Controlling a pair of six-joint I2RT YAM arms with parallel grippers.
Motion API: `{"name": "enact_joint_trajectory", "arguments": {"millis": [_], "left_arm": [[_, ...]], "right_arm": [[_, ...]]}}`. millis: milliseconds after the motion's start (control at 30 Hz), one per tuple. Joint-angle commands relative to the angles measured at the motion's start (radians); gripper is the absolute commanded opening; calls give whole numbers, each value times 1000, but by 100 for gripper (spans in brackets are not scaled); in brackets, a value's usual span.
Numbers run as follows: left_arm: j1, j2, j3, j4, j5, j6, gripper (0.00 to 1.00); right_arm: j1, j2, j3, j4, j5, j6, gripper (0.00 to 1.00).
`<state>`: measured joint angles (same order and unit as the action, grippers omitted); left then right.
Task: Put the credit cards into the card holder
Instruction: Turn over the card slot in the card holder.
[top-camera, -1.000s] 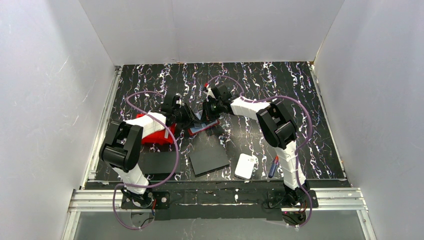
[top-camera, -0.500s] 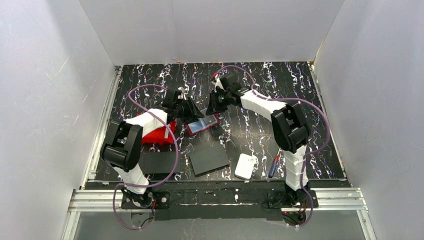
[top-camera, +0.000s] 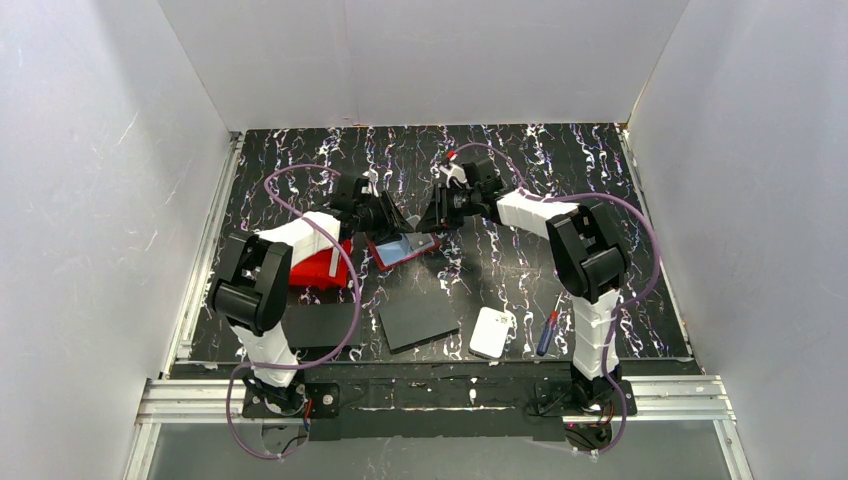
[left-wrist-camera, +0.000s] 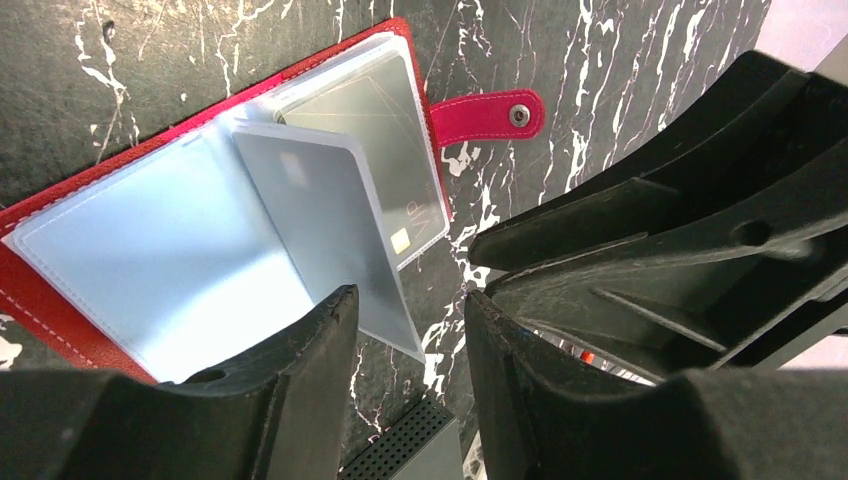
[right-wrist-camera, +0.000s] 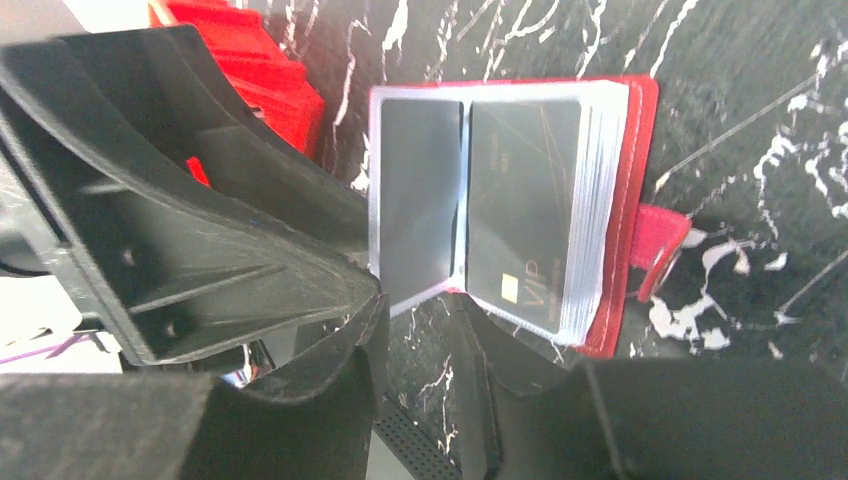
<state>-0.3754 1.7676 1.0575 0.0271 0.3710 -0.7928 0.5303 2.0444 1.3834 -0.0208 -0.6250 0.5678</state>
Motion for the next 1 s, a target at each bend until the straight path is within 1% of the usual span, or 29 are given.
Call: {"name": "enact_joint_trajectory", "arguments": {"millis": [0, 100, 200, 367, 433, 467, 567, 633, 700, 733, 800, 833, 900, 967], "left_arm": [[-5, 15, 37, -21, 20, 19, 43], [-6, 29, 45, -20, 33, 19, 44], [-6, 39, 49, -9, 51, 23, 45], [-5, 34, 79, -27, 73, 49, 45], [-3, -8, 94, -101, 67, 89, 46], [-2, -30, 103, -135, 70, 121, 47], [26, -137, 119, -253, 119, 217, 53], [63, -205, 135, -373, 171, 292, 57], [108, -269, 174, -540, 184, 402, 61], [129, -298, 196, -625, 165, 463, 63], [161, -360, 224, -765, 67, 595, 71], [174, -389, 221, -810, 10, 636, 75], [201, -435, 197, -864, -100, 690, 80], [231, -462, 158, -876, -160, 711, 84]], "right_arm": [[-6, 17, -24, 186, -103, 82, 38], [-11, 12, -48, 216, -96, 109, 39], [-25, -4, -61, 197, -68, 103, 41], [-49, -40, -30, 53, 3, -16, 45], [-47, -49, -10, -30, 41, -75, 47], [-46, -56, -11, -47, 49, -92, 50], [-40, -87, -40, -42, 60, -127, 60], [-29, -108, -45, -65, 87, -160, 65], [-16, -126, -50, -63, 97, -166, 68], [-8, -138, -56, -47, 93, -156, 69], [17, -155, -61, -22, 88, -137, 72], [31, -161, -59, -17, 88, -129, 73], [64, -167, -52, -2, 85, -101, 74], [97, -171, -54, 41, 61, -58, 74]]}}
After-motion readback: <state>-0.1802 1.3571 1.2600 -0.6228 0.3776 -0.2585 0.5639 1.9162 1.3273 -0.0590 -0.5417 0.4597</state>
